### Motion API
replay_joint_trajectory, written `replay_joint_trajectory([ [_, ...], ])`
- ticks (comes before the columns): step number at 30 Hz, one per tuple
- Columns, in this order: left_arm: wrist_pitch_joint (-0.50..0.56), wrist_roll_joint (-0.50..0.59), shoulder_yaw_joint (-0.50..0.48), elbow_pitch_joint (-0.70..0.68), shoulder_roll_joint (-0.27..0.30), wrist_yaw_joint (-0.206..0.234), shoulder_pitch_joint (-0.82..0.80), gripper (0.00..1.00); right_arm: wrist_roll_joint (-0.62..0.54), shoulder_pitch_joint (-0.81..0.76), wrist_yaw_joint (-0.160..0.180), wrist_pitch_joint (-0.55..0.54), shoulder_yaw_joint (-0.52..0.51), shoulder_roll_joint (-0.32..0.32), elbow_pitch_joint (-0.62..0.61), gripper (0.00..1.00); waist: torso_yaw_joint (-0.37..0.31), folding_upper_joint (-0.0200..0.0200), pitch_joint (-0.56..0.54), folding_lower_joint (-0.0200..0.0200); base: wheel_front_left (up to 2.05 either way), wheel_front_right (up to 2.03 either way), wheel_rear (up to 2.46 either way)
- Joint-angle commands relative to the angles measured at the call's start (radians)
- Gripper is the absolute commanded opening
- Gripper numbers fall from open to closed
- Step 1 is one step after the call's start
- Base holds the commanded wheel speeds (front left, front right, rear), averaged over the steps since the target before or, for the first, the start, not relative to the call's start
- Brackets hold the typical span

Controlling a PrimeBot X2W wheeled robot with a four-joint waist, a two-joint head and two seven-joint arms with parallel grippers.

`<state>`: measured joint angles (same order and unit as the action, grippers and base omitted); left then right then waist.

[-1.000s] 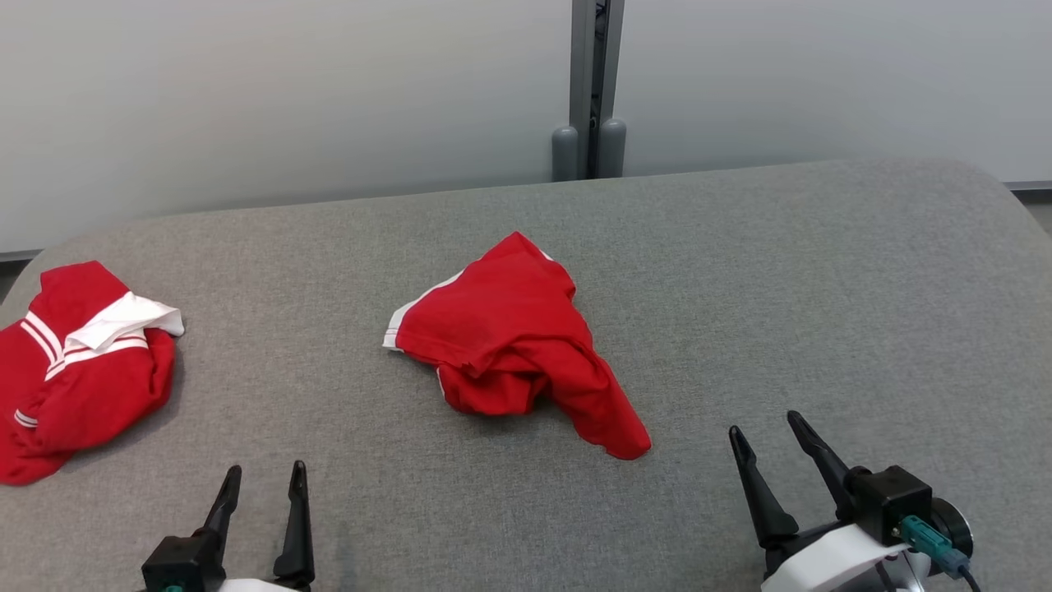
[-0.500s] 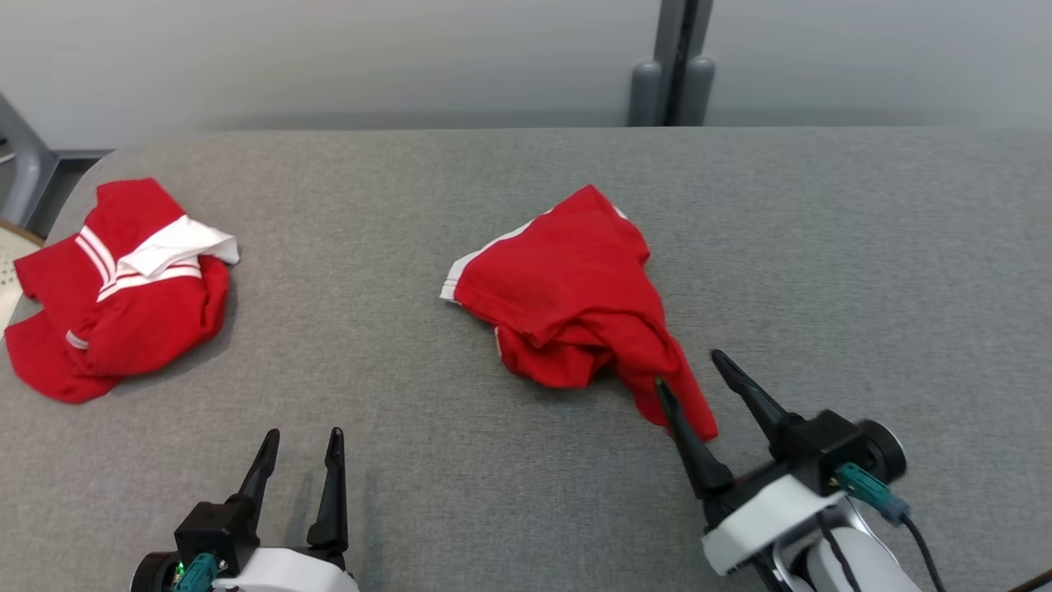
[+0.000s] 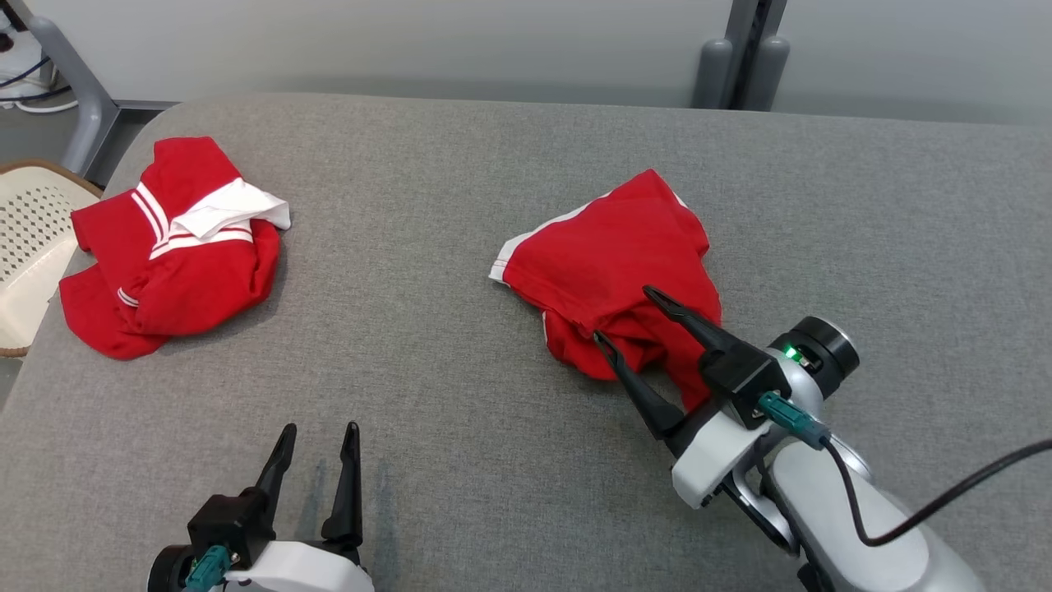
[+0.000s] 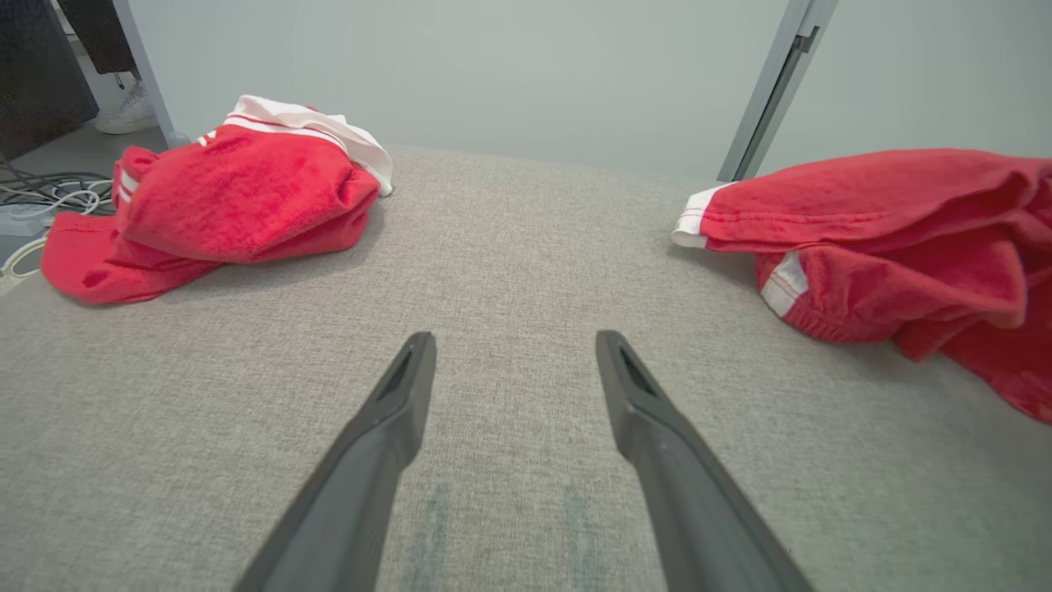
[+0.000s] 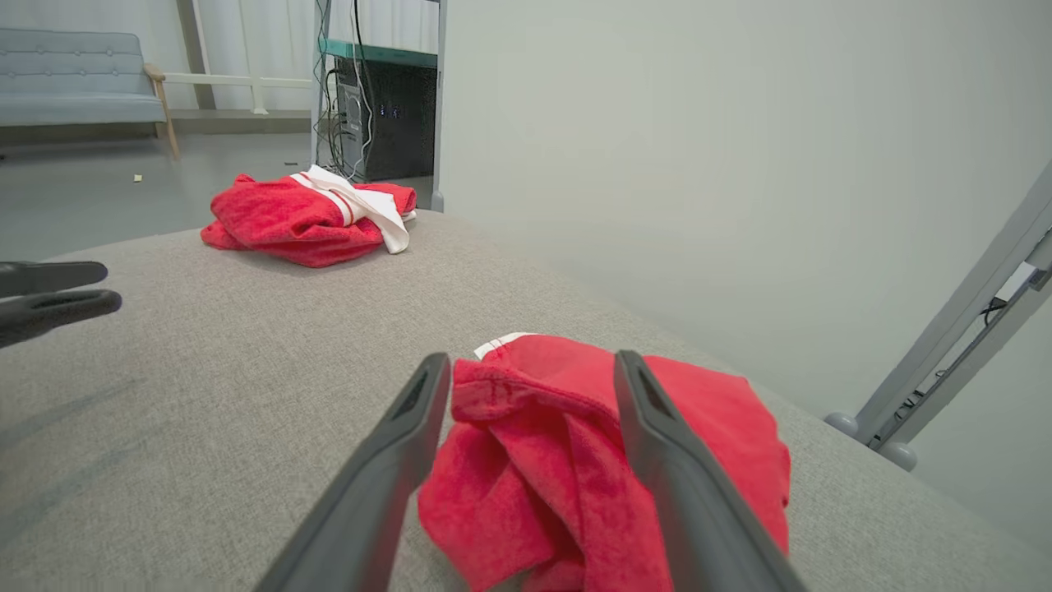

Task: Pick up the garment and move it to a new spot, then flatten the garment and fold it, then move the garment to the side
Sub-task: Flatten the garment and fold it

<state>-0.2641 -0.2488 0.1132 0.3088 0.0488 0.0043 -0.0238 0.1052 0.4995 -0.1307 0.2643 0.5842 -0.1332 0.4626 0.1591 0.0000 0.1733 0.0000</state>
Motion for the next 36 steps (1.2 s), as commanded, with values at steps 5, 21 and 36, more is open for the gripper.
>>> replay_joint_trajectory([
  [5, -0.001, -0.015, 0.004, 0.003, 0.003, 0.009, 0.003, 1.00, -0.023, 0.067, 0.000, 0.000, 0.049, -0.010, 0.077, 1.00, 0.005, 0.0000, 0.006, 0.0000, 0.00, 0.00, 0.00],
  [21, 0.000, -0.015, 0.006, 0.011, 0.003, 0.013, 0.008, 1.00, 0.006, 0.145, 0.000, 0.000, 0.089, -0.004, 0.162, 0.00, 0.004, 0.0000, -0.014, 0.0000, 0.00, 0.00, 0.00],
  [36, 0.000, -0.022, 0.033, 0.027, 0.003, -0.005, 0.029, 1.00, 0.060, 0.371, 0.000, 0.000, -0.017, 0.023, 0.025, 0.00, 0.041, 0.0000, -0.082, 0.0000, 0.00, 0.00, 0.00],
])
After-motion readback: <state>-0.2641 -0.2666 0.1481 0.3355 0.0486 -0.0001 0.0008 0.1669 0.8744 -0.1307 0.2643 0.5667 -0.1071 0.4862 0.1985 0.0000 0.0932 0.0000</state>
